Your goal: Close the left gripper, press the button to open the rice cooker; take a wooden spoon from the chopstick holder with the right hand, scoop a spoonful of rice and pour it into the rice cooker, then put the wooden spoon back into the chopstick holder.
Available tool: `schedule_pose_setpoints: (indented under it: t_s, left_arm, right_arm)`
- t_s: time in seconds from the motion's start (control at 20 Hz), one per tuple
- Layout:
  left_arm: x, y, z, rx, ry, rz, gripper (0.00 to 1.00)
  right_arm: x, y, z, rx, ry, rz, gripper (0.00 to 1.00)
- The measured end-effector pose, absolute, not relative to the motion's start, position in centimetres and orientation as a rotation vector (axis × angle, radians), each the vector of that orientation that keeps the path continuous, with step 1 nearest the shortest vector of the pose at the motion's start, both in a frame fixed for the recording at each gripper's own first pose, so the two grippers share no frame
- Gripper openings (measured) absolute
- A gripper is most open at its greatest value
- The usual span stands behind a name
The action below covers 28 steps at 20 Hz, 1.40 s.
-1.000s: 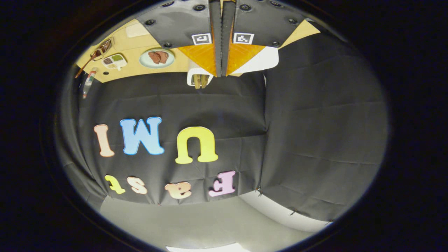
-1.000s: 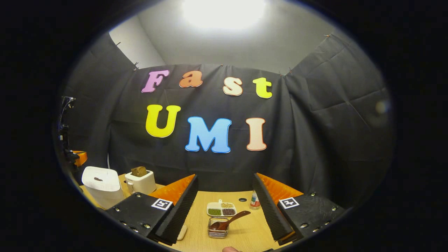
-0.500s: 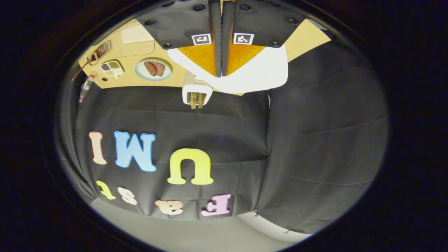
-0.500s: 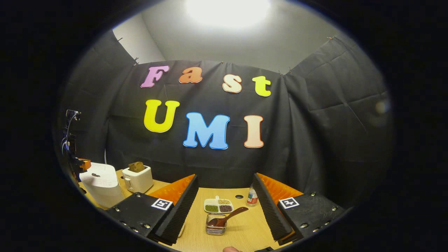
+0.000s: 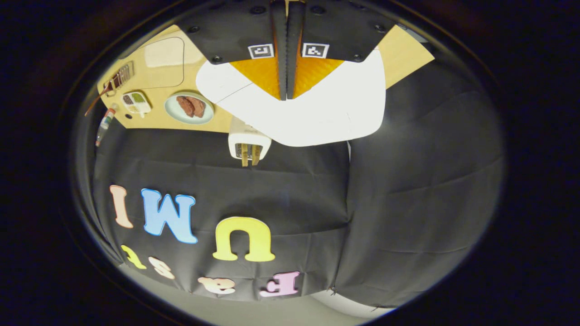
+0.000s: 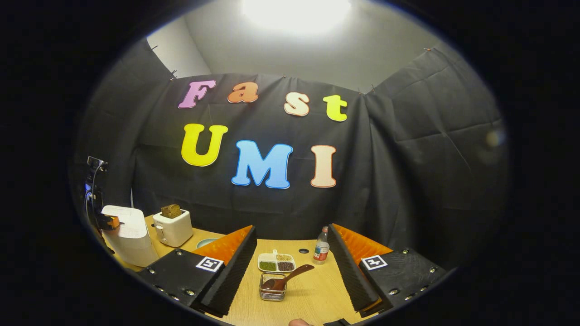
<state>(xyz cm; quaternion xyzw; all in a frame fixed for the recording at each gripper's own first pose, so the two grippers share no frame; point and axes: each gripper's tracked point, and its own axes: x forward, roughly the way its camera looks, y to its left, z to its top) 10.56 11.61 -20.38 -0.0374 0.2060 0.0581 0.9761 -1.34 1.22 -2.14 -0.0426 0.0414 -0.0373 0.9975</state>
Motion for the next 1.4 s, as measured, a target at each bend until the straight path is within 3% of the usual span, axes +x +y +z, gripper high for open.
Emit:
schedule_pose_setpoints:
  t_s: [0.3,0.85,1.4]
  left_arm:
    - [10.6,11.8,-20.4,-0.086,0.393,0.142,0.12]
    - [10.8,11.4,-20.0,-0.074,0.458,0.137,0.06]
    - [11.1,12.2,-21.5,-0.135,0.490,0.155,0.09]
  right_arm:
    - [-1.1,1.5,-2.2,-0.092,0.084,-0.059,0.95]
    - [-0.7,1.2,-1.5,-0.059,0.041,-0.014,0.95]
    - [-0.1,0.2,-2.7,-0.027,0.062,-0.007,0.95]
